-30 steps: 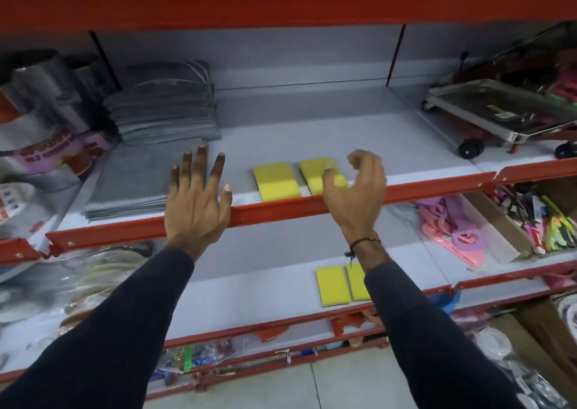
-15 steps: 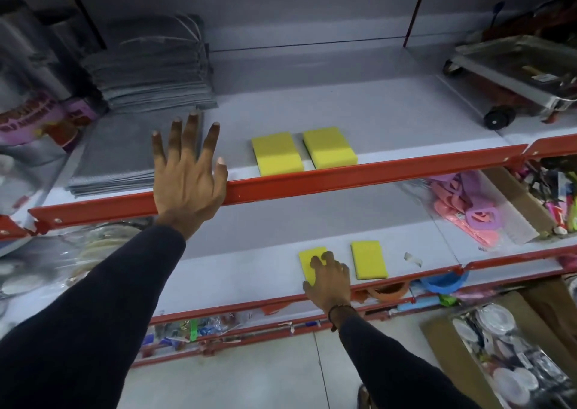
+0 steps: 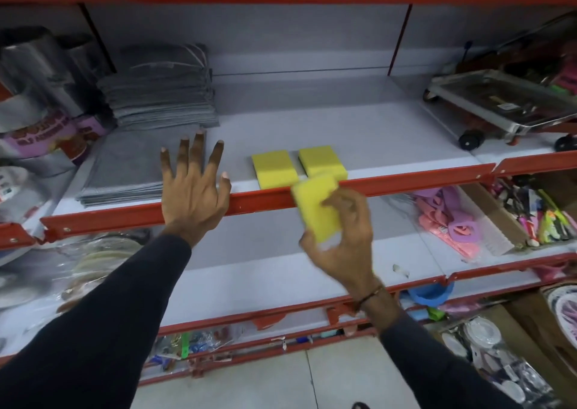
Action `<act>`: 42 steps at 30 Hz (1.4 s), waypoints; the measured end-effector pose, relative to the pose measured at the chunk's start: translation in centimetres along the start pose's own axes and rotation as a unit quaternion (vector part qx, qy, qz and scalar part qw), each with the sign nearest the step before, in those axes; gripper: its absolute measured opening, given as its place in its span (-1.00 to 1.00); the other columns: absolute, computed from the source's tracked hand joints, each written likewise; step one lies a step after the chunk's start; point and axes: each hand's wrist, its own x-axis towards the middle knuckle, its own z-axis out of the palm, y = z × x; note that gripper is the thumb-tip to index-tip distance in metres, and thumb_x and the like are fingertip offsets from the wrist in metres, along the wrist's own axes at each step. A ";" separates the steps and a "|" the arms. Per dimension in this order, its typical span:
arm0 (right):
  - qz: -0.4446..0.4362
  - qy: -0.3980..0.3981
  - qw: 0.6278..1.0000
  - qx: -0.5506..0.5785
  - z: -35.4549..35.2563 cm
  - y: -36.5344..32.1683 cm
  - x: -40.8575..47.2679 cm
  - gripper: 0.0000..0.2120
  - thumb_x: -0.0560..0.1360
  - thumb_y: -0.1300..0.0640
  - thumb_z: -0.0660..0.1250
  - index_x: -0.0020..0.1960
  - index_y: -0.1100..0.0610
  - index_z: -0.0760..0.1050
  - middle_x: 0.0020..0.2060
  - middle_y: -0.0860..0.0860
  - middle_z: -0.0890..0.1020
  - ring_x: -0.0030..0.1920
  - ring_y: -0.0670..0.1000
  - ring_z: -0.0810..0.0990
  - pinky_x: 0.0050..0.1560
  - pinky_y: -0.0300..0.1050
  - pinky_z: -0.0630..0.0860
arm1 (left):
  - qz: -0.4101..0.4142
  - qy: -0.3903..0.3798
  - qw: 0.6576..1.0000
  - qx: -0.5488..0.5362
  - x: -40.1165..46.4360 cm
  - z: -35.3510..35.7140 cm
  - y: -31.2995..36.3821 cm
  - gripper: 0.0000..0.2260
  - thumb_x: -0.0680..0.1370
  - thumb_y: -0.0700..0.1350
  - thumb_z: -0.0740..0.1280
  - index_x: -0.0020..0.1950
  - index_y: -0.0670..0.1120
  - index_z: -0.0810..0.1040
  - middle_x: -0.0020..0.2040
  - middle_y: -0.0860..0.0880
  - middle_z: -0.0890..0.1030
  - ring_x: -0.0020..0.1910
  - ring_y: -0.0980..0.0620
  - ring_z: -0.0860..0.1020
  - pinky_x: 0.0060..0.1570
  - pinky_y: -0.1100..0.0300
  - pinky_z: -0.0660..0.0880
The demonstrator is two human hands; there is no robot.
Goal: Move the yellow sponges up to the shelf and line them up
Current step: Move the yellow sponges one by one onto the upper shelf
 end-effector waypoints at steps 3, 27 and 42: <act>0.029 0.083 0.995 -0.049 -1.7 2.0 7.2 -0.64 0.33 0.15 0.51 0.09 0.23 0.56 0.10 0.18 0.55 0.15 0.16 0.55 0.18 -0.05 0.52 | -0.002 -0.009 1.000 0.002 -0.1 0.1 -0.1 -0.36 0.66 0.18 -0.15 0.75 0.05 -0.05 0.76 -0.12 -0.09 0.74 -0.19 -0.07 0.66 -0.33 -0.15; 0.431 -0.381 0.758 -0.308 0.4 13.6 -11.8 -0.42 0.47 -0.04 0.41 0.43 0.00 0.32 0.29 0.13 0.45 0.19 0.24 0.58 0.38 0.16 0.40 | 0.005 0.043 0.999 -0.002 0.4 1.5 -0.5 -0.37 0.64 0.15 -0.04 0.72 0.02 0.12 0.73 -0.14 0.12 0.71 -0.24 0.07 0.63 -0.29 -0.17; 0.115 0.113 0.971 -0.175 -8.8 6.5 -0.1 -0.56 0.32 0.04 0.40 0.18 0.12 0.53 0.12 0.10 0.59 0.12 0.12 0.56 0.00 -0.12 0.29 | 0.010 0.003 1.000 -0.004 -0.1 -0.5 0.4 -0.37 0.63 0.13 -0.03 0.70 -0.02 0.23 0.73 -0.18 0.15 0.70 -0.24 0.08 0.56 -0.14 -0.48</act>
